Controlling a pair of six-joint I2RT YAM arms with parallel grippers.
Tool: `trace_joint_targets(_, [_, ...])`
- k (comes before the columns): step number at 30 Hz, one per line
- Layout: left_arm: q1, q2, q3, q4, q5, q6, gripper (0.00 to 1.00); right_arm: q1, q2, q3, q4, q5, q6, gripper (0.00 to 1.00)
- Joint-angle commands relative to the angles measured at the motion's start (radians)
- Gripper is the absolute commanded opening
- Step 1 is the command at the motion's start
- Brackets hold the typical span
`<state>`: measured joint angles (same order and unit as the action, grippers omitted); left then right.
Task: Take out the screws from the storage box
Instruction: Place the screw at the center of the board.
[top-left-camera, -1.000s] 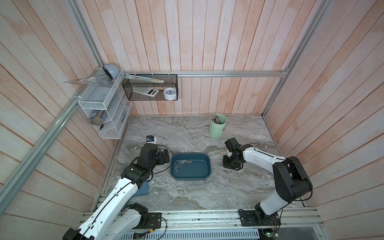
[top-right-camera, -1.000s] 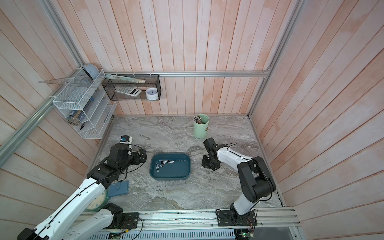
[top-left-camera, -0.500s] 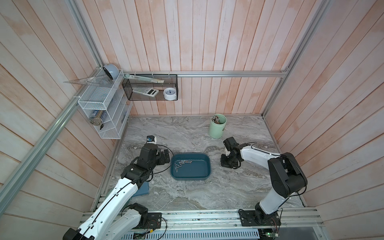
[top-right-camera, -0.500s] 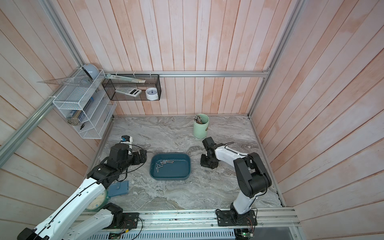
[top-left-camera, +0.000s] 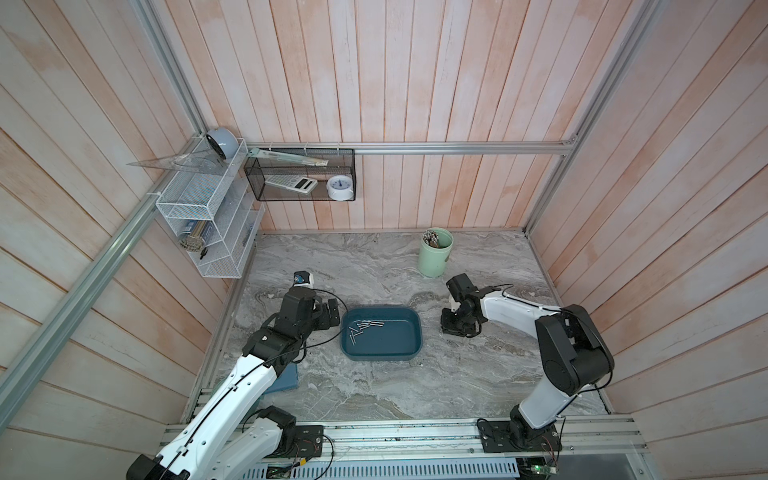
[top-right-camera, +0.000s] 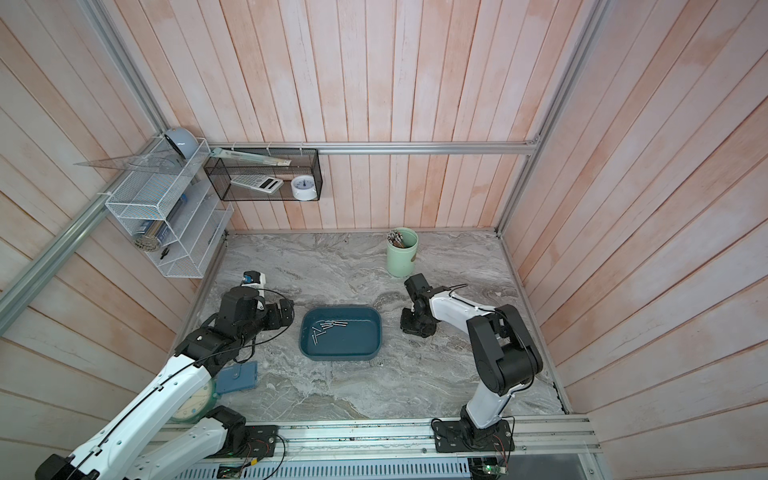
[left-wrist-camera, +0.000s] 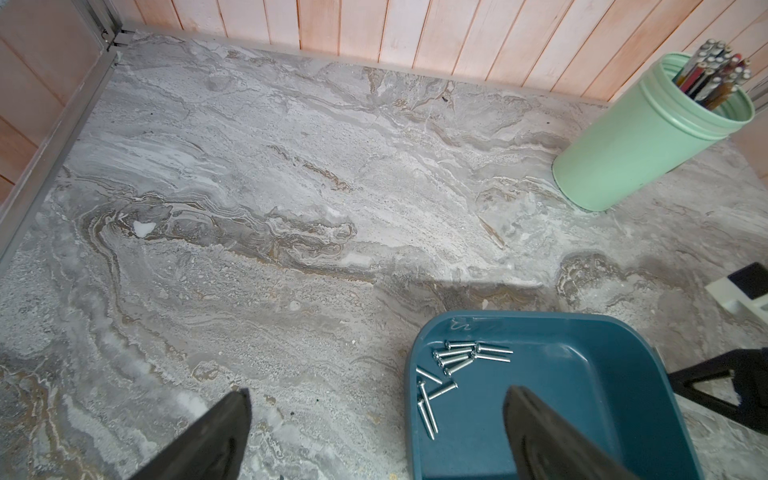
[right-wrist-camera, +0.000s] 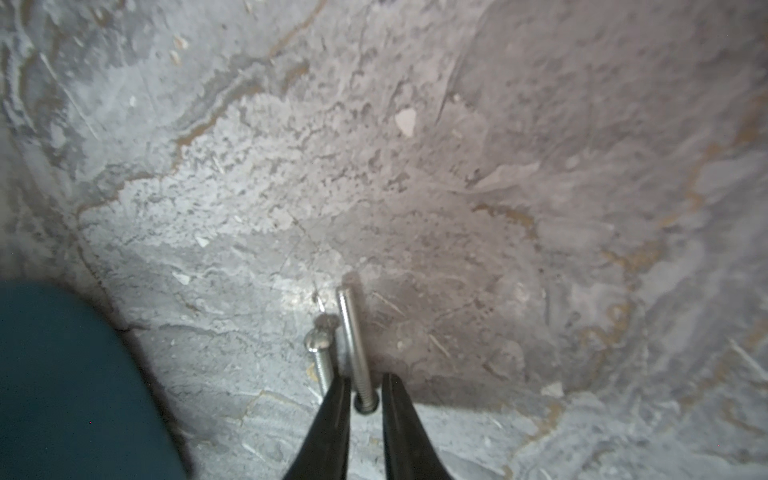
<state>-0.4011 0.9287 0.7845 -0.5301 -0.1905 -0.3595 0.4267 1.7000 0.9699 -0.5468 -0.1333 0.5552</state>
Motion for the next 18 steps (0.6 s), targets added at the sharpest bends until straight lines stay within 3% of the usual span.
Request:
trace_joint_targets(1, [0.005,0.004,-0.010,0.022,-0.002,-0.002,1.00,0.000,0.029,-0.002,-0.016,0.005,0.000,0.23])
trace_joint_targets(10, [0.004,0.007,-0.012,0.021,-0.006,-0.001,1.00,0.000,0.019,0.015,-0.036,0.003,-0.003,0.21])
trace_joint_targets(18, [0.004,0.009,-0.010,0.020,-0.017,-0.001,1.00,0.000,-0.127,-0.021,-0.010,0.002,-0.016,0.18])
